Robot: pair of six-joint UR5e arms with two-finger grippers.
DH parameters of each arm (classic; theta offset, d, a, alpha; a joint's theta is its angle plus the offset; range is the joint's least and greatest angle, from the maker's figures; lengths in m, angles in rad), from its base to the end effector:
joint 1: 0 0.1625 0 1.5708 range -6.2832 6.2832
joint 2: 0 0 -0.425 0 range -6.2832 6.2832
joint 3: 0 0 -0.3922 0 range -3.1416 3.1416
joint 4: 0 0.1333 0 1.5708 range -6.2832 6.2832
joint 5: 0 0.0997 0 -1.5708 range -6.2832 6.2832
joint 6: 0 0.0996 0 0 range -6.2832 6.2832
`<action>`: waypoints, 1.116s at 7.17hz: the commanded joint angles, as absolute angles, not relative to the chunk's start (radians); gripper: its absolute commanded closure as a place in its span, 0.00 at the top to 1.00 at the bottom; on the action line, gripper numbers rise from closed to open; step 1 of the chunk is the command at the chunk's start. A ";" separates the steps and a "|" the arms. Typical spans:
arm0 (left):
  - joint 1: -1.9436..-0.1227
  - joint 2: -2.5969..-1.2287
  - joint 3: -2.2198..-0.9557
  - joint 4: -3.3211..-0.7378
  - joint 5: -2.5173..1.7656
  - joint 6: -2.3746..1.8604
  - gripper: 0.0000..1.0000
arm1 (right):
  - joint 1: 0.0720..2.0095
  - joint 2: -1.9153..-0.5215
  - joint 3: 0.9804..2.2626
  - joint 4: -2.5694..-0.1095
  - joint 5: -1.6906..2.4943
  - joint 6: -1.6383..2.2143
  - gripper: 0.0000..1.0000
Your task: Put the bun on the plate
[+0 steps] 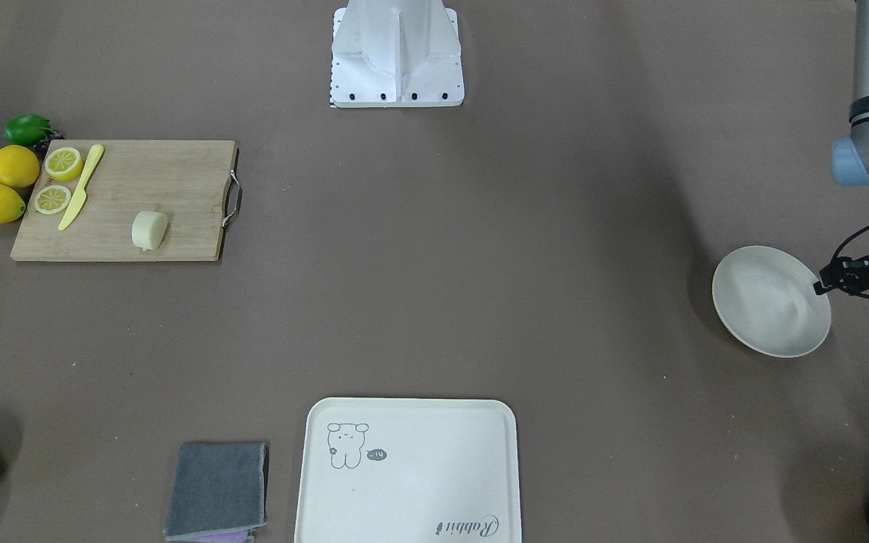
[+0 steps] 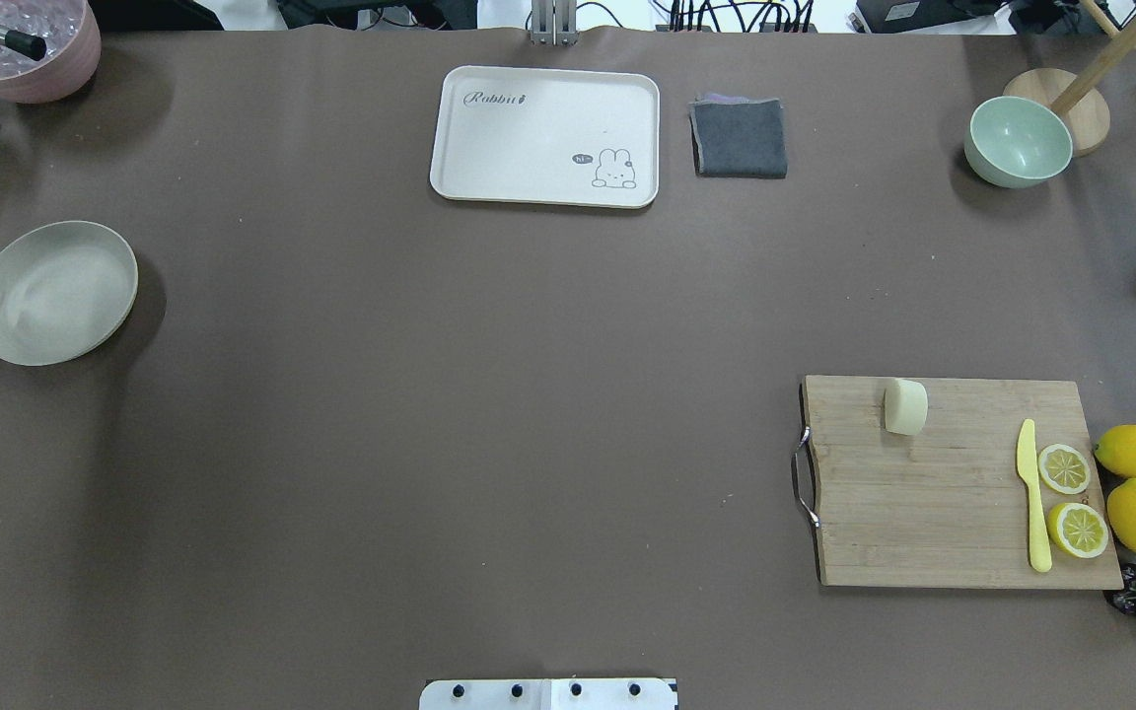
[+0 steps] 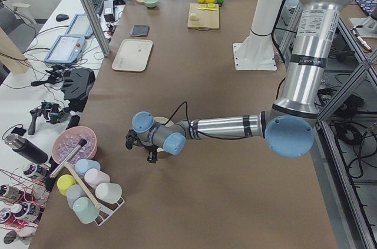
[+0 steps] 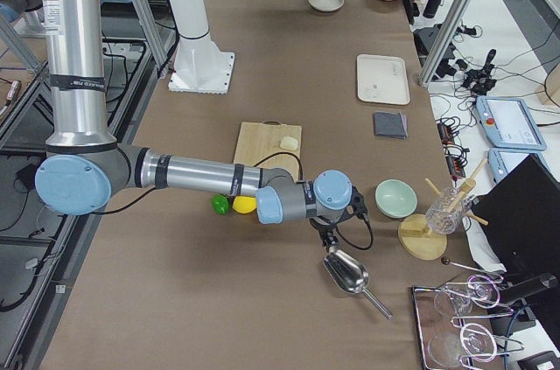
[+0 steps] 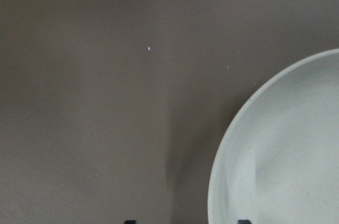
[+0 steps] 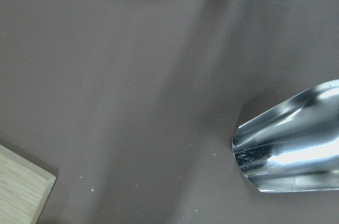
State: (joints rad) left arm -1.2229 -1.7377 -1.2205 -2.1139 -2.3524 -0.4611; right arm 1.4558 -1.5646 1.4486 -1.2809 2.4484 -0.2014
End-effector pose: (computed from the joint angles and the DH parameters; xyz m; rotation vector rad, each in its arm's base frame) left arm 0.1365 -0.5615 0.6842 0.0094 0.8441 0.0342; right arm -0.0012 -0.5046 0.6783 0.2014 -0.8727 -0.3714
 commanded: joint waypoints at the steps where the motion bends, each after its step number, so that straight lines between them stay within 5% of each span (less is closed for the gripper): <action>1: -1.215 -1.747 -1.215 -2.115 -2.353 -0.465 0.62 | 1.456 -1.565 1.450 -1.281 2.450 -0.201 1.00; 6: -1.206 -1.775 -1.193 -2.114 -2.355 -0.471 0.57 | 1.456 -1.560 1.440 -1.269 2.447 -0.199 1.00; 8: -1.206 -1.775 -1.187 -2.114 -2.355 -0.469 0.43 | 1.456 -1.552 1.439 -1.269 2.447 -0.198 1.00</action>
State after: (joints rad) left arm -1.2058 -1.7738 -1.1920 -2.1138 -2.3544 -0.4705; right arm 1.4558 -1.5565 1.4414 -1.2686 2.4469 -0.1984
